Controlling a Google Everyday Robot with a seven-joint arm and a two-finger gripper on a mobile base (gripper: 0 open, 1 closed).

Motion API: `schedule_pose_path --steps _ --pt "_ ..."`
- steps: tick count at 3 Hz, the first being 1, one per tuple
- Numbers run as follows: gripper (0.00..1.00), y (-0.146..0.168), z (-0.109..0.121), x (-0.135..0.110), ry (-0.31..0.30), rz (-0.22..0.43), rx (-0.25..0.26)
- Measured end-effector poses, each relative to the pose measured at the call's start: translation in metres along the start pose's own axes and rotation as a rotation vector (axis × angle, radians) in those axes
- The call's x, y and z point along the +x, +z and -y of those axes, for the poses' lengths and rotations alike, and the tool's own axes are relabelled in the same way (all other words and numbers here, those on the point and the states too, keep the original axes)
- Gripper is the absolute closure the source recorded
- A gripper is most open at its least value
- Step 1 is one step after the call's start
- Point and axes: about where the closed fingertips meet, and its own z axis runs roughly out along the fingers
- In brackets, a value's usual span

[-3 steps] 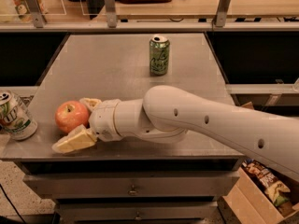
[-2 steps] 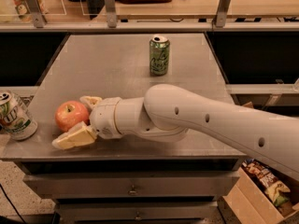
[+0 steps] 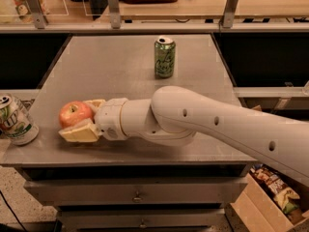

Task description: Move apple near green can

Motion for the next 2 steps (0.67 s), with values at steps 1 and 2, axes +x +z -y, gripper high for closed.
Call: schedule_pose_path --steps 1,2 --pt "0.85 -0.0024 0.003 0.0016 0.012 -0.001 0.012" --pt "1.0 -0.0118 0.0094 0.0014 0.018 -0.004 0.035"
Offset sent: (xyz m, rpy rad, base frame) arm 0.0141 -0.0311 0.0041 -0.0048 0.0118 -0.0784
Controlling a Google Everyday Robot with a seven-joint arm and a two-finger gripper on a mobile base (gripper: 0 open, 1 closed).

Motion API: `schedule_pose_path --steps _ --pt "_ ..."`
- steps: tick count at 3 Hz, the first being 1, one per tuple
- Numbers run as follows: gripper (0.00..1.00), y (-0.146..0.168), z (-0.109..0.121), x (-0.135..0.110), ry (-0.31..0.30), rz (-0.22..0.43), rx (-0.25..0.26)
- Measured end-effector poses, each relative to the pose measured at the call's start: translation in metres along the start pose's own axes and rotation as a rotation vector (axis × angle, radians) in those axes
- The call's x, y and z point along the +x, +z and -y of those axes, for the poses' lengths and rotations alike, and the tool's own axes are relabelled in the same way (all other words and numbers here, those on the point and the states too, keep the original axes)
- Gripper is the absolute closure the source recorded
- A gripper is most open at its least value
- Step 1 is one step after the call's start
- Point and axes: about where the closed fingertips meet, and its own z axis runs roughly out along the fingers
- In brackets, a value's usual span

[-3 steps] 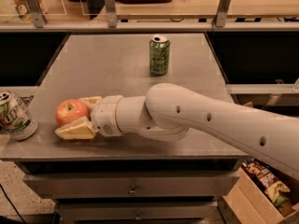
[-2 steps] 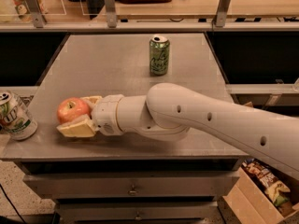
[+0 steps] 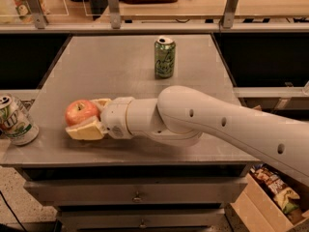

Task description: Move apple near green can

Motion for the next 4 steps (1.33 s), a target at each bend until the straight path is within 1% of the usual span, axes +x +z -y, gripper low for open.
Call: schedule_pose_path --steps 1,2,3,4 --pt "1.0 -0.024 0.015 -0.003 -0.014 -0.026 0.058" --pt "1.0 -0.058 0.038 -0.005 -0.037 -0.075 0.14" --pt "1.0 -0.096 0.067 0.004 -0.024 -0.116 0.229" --pt "1.0 -0.128 0.098 0.02 0.014 -0.126 0.297"
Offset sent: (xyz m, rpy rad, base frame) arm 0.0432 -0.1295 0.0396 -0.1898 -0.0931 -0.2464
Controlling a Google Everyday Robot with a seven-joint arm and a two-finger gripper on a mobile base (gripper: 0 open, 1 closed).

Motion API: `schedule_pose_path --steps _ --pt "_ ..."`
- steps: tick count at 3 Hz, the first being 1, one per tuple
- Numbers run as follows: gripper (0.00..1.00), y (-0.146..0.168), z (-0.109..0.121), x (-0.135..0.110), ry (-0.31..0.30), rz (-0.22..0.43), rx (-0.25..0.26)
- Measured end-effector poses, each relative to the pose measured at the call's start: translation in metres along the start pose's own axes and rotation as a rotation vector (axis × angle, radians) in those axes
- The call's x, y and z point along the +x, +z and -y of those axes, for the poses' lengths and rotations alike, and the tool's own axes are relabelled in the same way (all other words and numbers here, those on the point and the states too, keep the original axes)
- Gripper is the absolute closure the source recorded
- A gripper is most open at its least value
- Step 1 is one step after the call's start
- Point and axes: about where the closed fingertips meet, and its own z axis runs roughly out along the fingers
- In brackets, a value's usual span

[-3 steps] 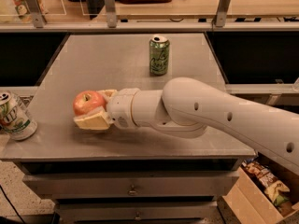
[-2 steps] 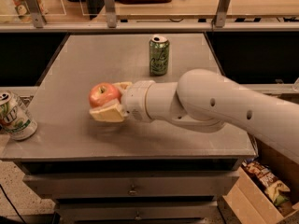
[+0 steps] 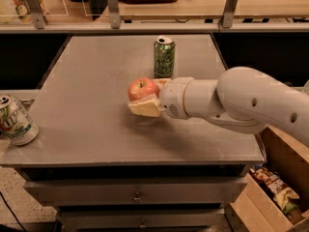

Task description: Move apple near green can

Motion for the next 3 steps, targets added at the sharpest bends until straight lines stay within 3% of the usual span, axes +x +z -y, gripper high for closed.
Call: schedule_pose_path --steps 2,3 --pt "1.0 -0.024 0.067 0.034 0.123 0.058 0.106" --pt "1.0 -0.029 0.092 0.032 0.133 0.074 0.139"
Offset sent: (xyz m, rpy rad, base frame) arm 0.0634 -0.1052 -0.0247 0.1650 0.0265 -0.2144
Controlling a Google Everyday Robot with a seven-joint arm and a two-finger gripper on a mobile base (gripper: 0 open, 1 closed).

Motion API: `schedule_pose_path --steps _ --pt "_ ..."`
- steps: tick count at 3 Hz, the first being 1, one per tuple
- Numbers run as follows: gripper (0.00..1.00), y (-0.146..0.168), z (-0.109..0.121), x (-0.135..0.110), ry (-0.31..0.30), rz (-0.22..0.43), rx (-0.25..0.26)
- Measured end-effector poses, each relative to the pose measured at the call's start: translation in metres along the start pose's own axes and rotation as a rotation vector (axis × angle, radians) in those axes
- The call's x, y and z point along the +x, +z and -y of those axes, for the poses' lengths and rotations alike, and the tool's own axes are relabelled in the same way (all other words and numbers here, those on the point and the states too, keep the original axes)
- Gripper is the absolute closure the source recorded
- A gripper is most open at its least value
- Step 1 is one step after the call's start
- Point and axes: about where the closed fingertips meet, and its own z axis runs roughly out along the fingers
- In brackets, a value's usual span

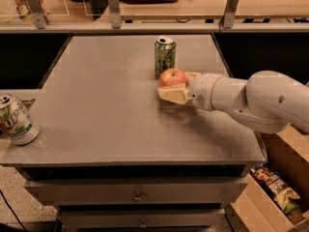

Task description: Move apple near green can

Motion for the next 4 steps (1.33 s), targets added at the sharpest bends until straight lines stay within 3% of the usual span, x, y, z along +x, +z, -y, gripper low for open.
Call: schedule_pose_path --steps 1,2,4 --pt "1.0 0.002 0.022 -0.003 0.004 -0.001 0.032" --pt "0.82 0.004 0.042 0.0 0.012 -0.013 0.073" --pt "0.37 0.007 0.062 0.009 0.025 -0.036 0.117"
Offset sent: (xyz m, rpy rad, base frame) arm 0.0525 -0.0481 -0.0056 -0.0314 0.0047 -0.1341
